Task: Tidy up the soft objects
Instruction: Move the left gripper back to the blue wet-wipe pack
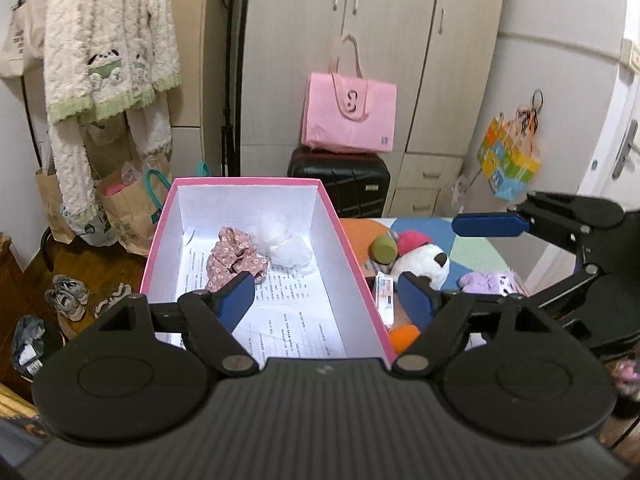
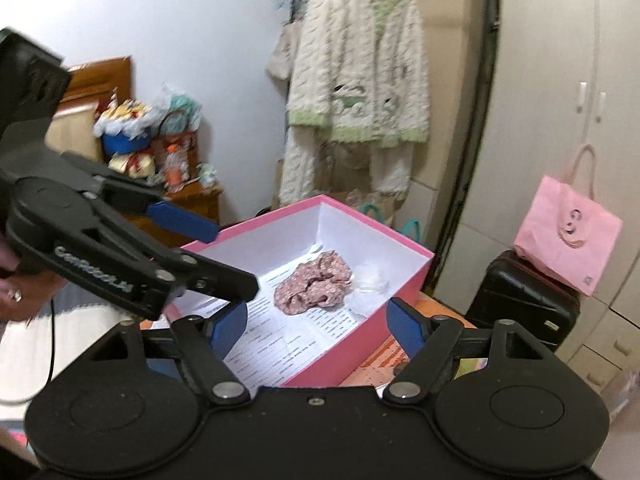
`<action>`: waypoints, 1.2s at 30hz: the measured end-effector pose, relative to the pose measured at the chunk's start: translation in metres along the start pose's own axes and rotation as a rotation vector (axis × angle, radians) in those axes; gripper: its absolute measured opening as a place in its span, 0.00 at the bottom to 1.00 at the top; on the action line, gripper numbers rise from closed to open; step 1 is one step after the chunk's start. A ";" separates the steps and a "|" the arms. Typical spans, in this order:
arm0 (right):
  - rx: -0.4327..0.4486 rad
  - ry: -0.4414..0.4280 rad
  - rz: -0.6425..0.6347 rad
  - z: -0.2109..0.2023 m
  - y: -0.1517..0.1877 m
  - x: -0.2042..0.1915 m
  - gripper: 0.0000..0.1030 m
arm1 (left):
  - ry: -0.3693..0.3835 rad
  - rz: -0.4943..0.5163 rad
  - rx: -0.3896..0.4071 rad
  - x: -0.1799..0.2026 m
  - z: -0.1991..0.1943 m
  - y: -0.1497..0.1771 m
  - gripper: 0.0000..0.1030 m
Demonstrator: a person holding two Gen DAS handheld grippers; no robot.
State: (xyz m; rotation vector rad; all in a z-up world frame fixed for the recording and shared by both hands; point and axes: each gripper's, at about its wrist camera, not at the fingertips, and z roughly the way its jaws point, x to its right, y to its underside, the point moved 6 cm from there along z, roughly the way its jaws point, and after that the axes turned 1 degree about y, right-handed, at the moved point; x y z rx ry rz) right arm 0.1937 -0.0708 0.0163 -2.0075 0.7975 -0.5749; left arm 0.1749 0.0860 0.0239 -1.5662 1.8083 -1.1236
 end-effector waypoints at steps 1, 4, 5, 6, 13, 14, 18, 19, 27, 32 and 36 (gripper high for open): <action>0.011 0.017 0.007 -0.002 0.002 0.000 0.79 | 0.006 -0.009 0.006 0.000 -0.001 0.002 0.76; 0.037 0.046 0.017 -0.005 0.009 -0.002 0.79 | 0.016 -0.029 0.014 -0.003 -0.005 0.005 0.77; 0.041 0.048 0.024 -0.006 0.011 -0.002 0.79 | 0.009 -0.033 0.021 -0.004 -0.006 0.006 0.77; 0.046 0.051 0.030 -0.007 0.013 -0.002 0.79 | 0.001 -0.034 0.027 -0.004 -0.007 0.007 0.77; 0.080 0.093 0.054 -0.024 0.031 -0.003 0.79 | -0.011 -0.042 0.052 -0.002 -0.007 0.023 0.80; 0.083 0.095 0.064 -0.029 0.036 -0.003 0.79 | -0.008 -0.041 0.058 0.000 -0.008 0.026 0.80; 0.098 0.134 0.082 -0.044 0.055 0.000 0.80 | 0.001 -0.004 0.086 0.010 -0.008 0.037 0.80; 0.097 0.142 0.090 -0.048 0.061 0.001 0.80 | -0.003 0.005 0.097 0.012 -0.009 0.039 0.80; 0.073 0.143 0.149 -0.065 0.103 0.015 0.81 | 0.049 0.061 0.108 0.045 0.005 0.058 0.80; 0.046 0.157 0.148 -0.063 0.129 0.020 0.82 | 0.124 0.057 0.059 0.067 0.023 0.073 0.80; 0.020 0.167 0.141 -0.055 0.149 0.024 0.82 | 0.182 0.068 0.033 0.090 0.037 0.083 0.80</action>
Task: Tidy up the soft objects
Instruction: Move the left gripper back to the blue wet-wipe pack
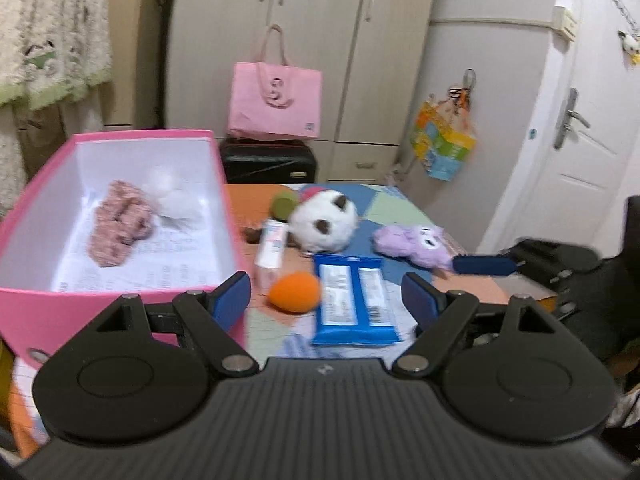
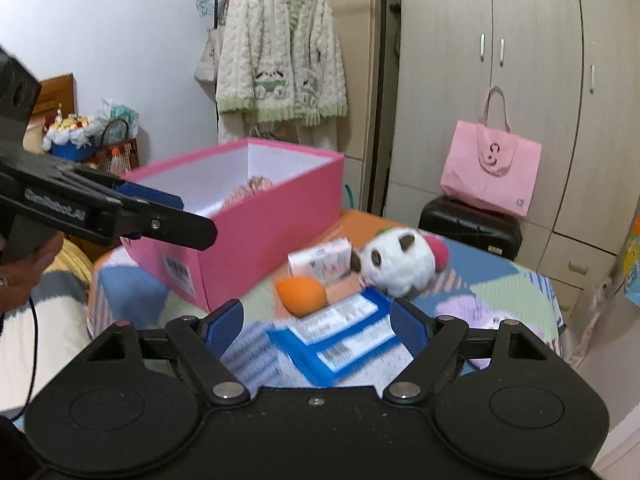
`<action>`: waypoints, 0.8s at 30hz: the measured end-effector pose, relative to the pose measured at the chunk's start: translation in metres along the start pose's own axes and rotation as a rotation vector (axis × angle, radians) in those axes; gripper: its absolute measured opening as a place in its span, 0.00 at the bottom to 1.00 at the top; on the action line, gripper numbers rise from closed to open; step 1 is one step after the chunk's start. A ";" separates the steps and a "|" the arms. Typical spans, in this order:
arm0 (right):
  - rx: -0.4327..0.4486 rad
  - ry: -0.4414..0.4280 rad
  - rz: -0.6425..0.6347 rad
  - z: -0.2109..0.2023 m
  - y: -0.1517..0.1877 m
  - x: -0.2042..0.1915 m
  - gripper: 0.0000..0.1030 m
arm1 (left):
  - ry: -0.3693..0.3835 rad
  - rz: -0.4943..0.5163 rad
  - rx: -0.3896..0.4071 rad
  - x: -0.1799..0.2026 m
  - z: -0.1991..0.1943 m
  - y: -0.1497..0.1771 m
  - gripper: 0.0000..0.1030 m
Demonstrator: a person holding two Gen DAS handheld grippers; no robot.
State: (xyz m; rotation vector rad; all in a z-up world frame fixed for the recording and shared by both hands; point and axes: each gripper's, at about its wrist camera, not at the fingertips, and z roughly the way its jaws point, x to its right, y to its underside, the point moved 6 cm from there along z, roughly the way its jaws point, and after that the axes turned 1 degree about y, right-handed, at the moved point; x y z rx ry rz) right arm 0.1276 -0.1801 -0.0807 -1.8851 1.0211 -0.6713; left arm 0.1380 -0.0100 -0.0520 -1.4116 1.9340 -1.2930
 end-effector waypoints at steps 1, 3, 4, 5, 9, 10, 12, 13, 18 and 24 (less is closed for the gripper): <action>-0.003 0.000 -0.005 0.003 0.004 0.002 0.82 | 0.011 0.011 -0.009 0.005 0.005 0.002 0.79; -0.015 0.002 -0.006 0.012 0.014 0.004 0.82 | 0.019 0.015 -0.024 0.014 0.013 0.008 0.78; -0.020 0.006 -0.003 0.016 0.019 0.005 0.82 | 0.020 0.016 -0.032 0.018 0.017 0.010 0.78; -0.025 0.011 -0.001 0.022 0.024 0.006 0.82 | 0.026 0.025 -0.041 0.023 0.021 0.013 0.78; -0.037 0.002 0.020 0.036 0.038 0.012 0.82 | 0.046 0.037 -0.087 0.034 0.044 0.023 0.78; -0.035 -0.003 0.031 0.040 0.041 0.014 0.82 | 0.036 0.034 -0.096 0.034 0.051 0.025 0.78; -0.020 -0.012 0.047 0.044 0.046 0.017 0.82 | 0.014 0.026 -0.113 0.033 0.066 0.031 0.78; -0.011 -0.013 0.053 0.047 0.048 0.018 0.82 | 0.004 0.018 -0.122 0.031 0.073 0.034 0.78; -0.012 -0.004 0.070 0.065 0.055 0.024 0.82 | -0.038 -0.027 -0.159 0.019 0.102 0.042 0.78; -0.017 -0.031 0.041 0.070 0.060 0.019 0.82 | -0.031 -0.049 -0.181 0.015 0.115 0.048 0.80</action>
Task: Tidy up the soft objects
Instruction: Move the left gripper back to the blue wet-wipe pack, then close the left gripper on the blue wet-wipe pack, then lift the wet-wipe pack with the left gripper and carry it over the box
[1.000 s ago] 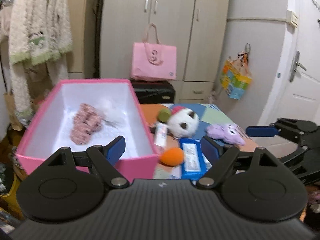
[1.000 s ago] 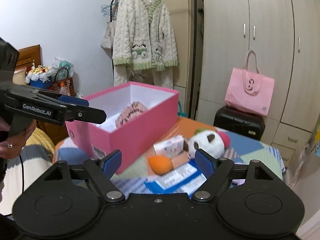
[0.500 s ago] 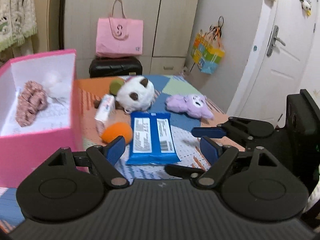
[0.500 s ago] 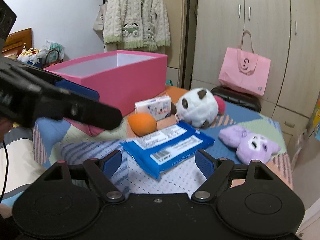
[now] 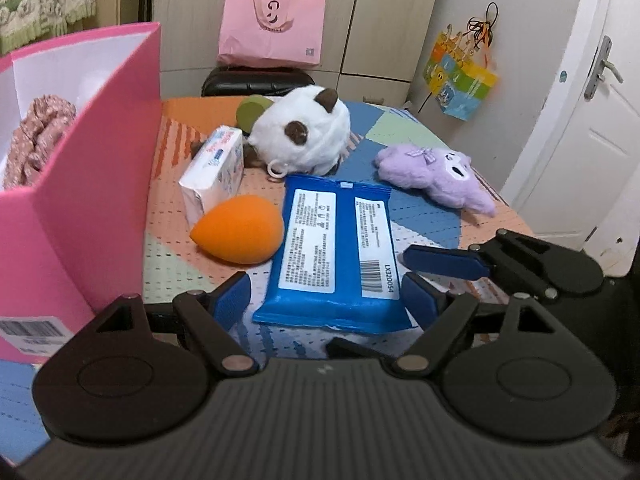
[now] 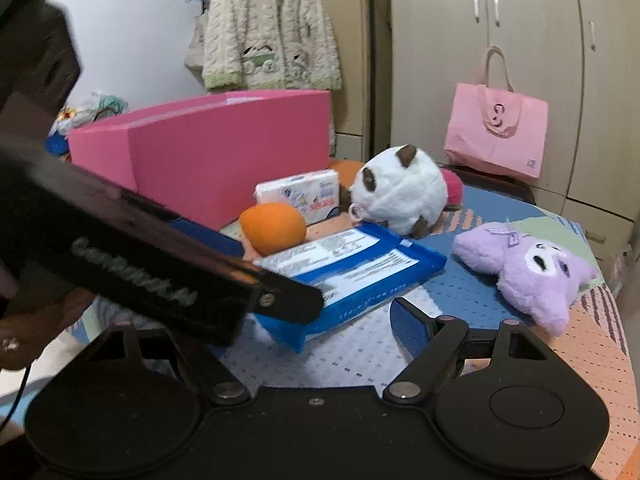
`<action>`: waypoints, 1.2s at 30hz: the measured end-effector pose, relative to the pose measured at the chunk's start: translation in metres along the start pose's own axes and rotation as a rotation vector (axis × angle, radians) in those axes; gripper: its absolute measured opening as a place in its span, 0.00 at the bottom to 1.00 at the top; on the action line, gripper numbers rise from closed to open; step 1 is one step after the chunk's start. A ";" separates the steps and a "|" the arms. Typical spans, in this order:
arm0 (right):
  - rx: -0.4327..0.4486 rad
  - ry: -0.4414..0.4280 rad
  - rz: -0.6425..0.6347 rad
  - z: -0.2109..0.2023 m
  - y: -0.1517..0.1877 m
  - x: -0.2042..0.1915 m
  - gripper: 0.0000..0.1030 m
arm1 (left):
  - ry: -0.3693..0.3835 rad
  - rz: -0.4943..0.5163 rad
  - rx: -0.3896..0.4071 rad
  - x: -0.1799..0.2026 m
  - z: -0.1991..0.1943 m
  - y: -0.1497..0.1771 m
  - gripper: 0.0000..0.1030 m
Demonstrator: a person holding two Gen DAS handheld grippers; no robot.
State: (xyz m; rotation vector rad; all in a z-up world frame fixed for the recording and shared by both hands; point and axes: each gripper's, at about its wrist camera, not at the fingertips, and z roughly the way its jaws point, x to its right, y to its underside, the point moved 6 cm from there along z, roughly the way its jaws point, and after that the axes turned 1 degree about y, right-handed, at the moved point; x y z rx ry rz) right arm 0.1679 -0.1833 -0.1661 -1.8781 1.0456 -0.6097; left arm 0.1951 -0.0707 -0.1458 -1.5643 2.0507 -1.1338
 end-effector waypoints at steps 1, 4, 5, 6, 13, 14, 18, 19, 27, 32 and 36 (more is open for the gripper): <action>0.001 0.001 -0.006 0.001 0.001 -0.001 0.82 | 0.000 -0.002 0.003 0.000 0.001 0.000 0.80; 0.016 0.000 0.007 0.004 0.001 -0.002 0.82 | -0.018 0.019 0.026 0.003 0.003 0.001 0.80; 0.023 -0.002 0.015 0.005 0.001 -0.001 0.85 | -0.025 0.026 0.035 0.005 0.005 0.002 0.80; 0.038 0.003 0.026 0.008 0.003 0.000 0.86 | -0.033 0.035 0.044 0.006 0.006 0.003 0.80; 0.098 0.035 0.043 0.010 0.007 -0.001 0.87 | -0.069 0.068 0.046 0.012 0.008 0.005 0.73; 0.100 0.035 0.045 0.009 0.007 -0.001 0.81 | -0.076 0.069 0.043 0.013 0.007 0.005 0.72; 0.100 0.011 0.024 0.007 0.006 -0.004 0.68 | -0.093 0.069 0.052 0.015 0.008 0.006 0.70; 0.103 0.012 0.028 0.008 0.006 -0.003 0.66 | -0.096 0.073 0.054 0.016 0.008 0.007 0.69; 0.135 0.035 0.038 0.006 0.009 -0.007 0.56 | -0.118 0.081 0.063 0.020 0.006 0.010 0.65; 0.149 0.037 0.054 0.003 0.010 -0.007 0.52 | -0.104 0.083 0.060 0.022 0.004 0.010 0.64; 0.156 0.033 0.076 -0.001 0.009 -0.007 0.51 | -0.091 0.087 0.057 0.024 0.001 0.010 0.64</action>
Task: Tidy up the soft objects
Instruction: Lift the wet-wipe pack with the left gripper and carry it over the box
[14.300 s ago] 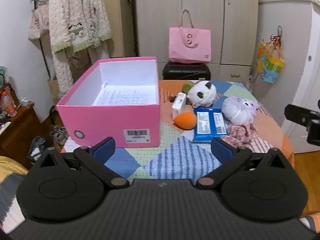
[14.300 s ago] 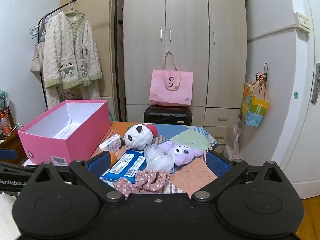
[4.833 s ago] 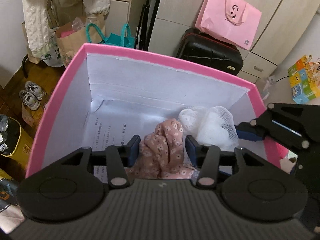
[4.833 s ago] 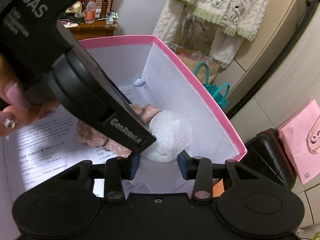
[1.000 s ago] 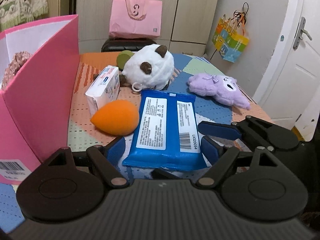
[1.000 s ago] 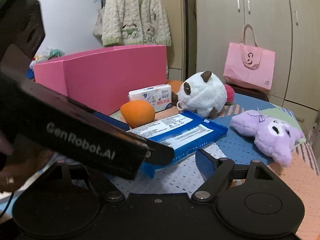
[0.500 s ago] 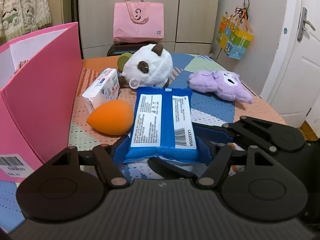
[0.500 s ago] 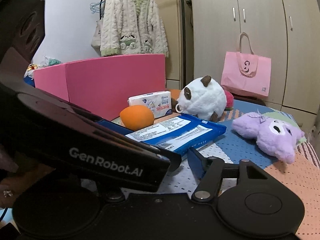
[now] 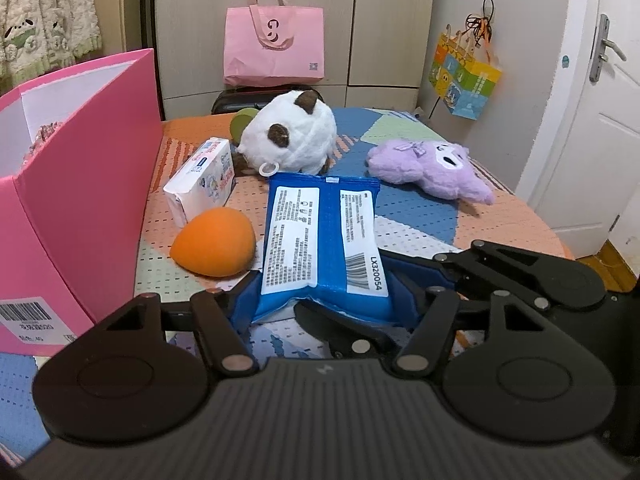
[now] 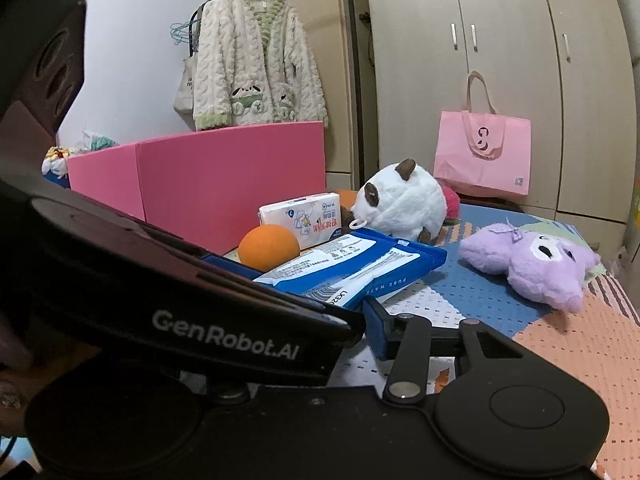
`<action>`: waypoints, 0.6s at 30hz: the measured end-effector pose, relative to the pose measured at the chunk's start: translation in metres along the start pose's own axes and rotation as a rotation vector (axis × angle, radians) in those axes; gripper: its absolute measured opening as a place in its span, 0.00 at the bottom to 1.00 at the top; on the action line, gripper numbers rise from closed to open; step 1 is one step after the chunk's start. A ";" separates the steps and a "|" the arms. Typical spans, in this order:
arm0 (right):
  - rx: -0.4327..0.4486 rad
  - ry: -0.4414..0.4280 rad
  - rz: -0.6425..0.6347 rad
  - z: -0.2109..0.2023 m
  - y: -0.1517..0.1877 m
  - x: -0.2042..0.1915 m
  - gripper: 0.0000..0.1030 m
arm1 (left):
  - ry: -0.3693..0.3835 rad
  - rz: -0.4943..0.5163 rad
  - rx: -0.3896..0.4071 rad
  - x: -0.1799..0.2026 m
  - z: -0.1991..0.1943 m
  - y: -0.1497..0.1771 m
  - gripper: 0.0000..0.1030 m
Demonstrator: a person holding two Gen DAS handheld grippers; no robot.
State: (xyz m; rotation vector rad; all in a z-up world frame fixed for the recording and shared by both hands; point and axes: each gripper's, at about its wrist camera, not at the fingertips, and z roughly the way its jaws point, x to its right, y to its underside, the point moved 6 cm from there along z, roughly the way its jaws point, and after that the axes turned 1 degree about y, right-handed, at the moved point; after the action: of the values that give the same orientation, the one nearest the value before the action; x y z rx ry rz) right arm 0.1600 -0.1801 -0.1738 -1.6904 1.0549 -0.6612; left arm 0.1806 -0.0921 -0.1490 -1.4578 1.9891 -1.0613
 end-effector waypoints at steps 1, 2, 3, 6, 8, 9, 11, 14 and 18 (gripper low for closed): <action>0.001 0.000 0.003 -0.001 0.000 0.000 0.51 | 0.002 0.001 0.001 0.001 -0.001 0.000 0.64; 0.000 0.001 0.006 -0.002 -0.001 0.000 0.51 | 0.005 0.001 0.001 0.002 -0.002 0.000 0.64; 0.000 0.005 0.008 -0.003 -0.001 -0.001 0.51 | 0.008 0.000 -0.001 0.003 -0.003 0.000 0.64; -0.007 0.012 0.012 -0.007 -0.003 -0.002 0.51 | 0.015 -0.005 -0.003 0.005 -0.008 0.000 0.64; -0.014 0.014 0.015 -0.010 -0.004 -0.002 0.51 | 0.016 -0.008 -0.006 0.006 -0.012 0.000 0.64; -0.017 0.013 0.018 -0.011 -0.005 -0.003 0.51 | 0.018 -0.009 -0.007 0.007 -0.014 0.000 0.64; -0.021 0.013 0.020 -0.014 -0.007 -0.004 0.51 | 0.021 -0.009 -0.008 0.008 -0.019 0.000 0.64; -0.025 0.010 0.030 -0.019 -0.008 -0.006 0.51 | 0.038 -0.012 0.000 0.011 -0.026 0.000 0.64; -0.056 0.017 0.049 -0.026 -0.011 -0.007 0.51 | 0.082 -0.043 -0.017 0.008 -0.032 0.002 0.64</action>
State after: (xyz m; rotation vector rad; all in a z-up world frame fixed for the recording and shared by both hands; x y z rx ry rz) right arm 0.1396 -0.1847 -0.1536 -1.7039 1.1320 -0.6207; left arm 0.1532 -0.0898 -0.1311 -1.4947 2.0365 -1.1420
